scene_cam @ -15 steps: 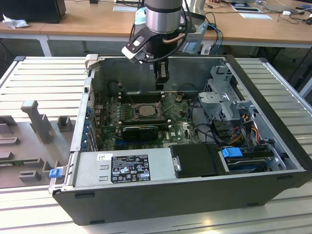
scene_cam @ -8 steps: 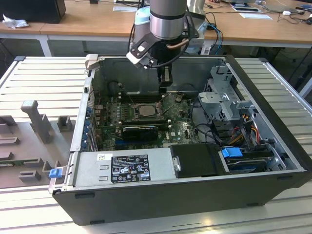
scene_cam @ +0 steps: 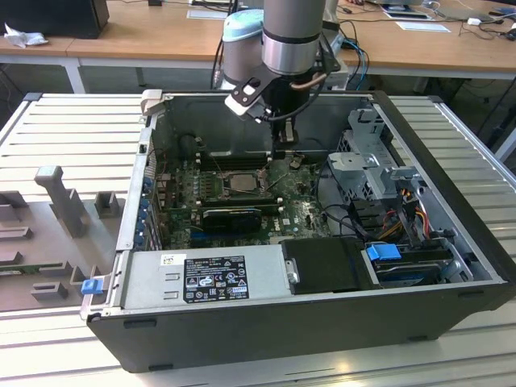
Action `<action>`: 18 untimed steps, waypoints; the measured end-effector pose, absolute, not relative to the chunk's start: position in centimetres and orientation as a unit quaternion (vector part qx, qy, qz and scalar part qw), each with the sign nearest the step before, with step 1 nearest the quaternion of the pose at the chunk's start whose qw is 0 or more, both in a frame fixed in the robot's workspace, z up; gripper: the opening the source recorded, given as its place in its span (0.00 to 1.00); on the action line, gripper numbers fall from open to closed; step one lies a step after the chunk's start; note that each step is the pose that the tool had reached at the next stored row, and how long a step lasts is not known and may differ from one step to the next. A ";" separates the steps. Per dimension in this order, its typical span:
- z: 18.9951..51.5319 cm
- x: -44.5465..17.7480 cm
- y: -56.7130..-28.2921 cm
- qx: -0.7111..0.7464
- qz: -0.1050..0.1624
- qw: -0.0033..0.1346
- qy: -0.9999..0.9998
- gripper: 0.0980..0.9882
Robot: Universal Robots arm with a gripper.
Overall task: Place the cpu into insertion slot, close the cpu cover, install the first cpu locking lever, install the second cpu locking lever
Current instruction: 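Close the cpu cover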
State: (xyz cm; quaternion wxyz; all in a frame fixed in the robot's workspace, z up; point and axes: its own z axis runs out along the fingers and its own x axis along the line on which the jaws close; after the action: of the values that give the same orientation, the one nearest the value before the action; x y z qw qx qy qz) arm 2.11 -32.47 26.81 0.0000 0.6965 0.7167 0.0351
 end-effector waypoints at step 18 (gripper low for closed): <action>25.1 5.1 -32.4 0.691 0.026 -0.010 0.722 0.01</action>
State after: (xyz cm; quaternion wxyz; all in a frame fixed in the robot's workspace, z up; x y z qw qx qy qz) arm 5.15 -32.42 25.09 -0.0099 0.6909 0.7224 0.0259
